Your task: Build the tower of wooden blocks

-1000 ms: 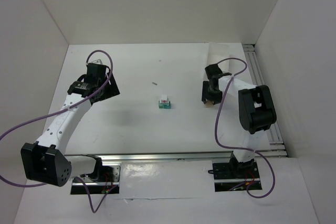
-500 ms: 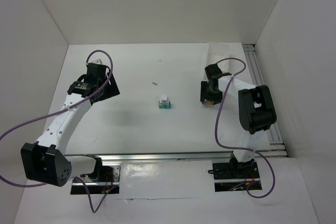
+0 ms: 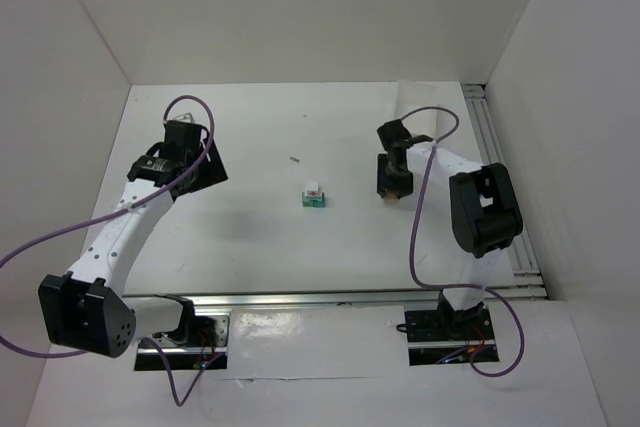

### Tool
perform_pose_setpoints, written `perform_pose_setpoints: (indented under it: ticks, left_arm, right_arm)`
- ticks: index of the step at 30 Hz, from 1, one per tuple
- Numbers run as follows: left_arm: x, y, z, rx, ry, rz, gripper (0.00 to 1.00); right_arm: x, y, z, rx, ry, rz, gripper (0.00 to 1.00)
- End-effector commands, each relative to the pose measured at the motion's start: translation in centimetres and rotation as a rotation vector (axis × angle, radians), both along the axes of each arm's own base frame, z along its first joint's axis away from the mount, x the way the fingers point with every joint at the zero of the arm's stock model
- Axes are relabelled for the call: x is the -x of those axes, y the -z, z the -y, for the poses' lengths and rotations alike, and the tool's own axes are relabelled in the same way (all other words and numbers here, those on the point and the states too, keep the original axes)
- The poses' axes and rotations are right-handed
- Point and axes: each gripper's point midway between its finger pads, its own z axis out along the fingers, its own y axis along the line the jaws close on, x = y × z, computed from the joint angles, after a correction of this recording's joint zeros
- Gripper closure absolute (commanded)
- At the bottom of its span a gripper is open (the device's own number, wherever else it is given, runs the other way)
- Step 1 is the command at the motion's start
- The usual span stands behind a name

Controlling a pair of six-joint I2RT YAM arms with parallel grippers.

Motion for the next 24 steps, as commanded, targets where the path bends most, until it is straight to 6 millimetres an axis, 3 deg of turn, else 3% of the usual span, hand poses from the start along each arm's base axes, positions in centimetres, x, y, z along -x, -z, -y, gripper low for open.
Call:
perform_pose_setpoints:
  ticks: [1,2,6,10,17,24]
  left_arm:
    - [-0.2,-1.9,-0.1,0.0,-0.003,0.056,0.2]
    - [-0.2,-2.1,-0.1,-0.005,0.003,0.064,0.2]
    - [0.0,-2.8,0.1,0.007,0.01,0.084,0.2]
    - [0.4,-2.9,0.1,0.009,0.023,0.09,0.2]
    - [0.9,-2.9,-0.2,-0.006,0.026,0.091,0.19]
    - [1.1,-3.4,-0.3,-0.011,0.033,0.109,0.19]
  right_arm:
    - [-1.5,-6.2,-3.0,-0.016,0.023,0.133,0.67]
    - [-1.1,-7.1,-3.2,0.005,0.032,0.138,0.67]
    - [-0.8,-11.5,-7.7,-0.051,0.028,0.216,0.66]
    - [-1.2,-14.2,-10.7,-0.089,0.039,0.265,0.64]
    - [-0.8,-15.5,-14.8,-0.09,0.017,0.235,0.64]
    - [0.6,-15.5,-17.1,-0.116,0.037,0.198,0.64]
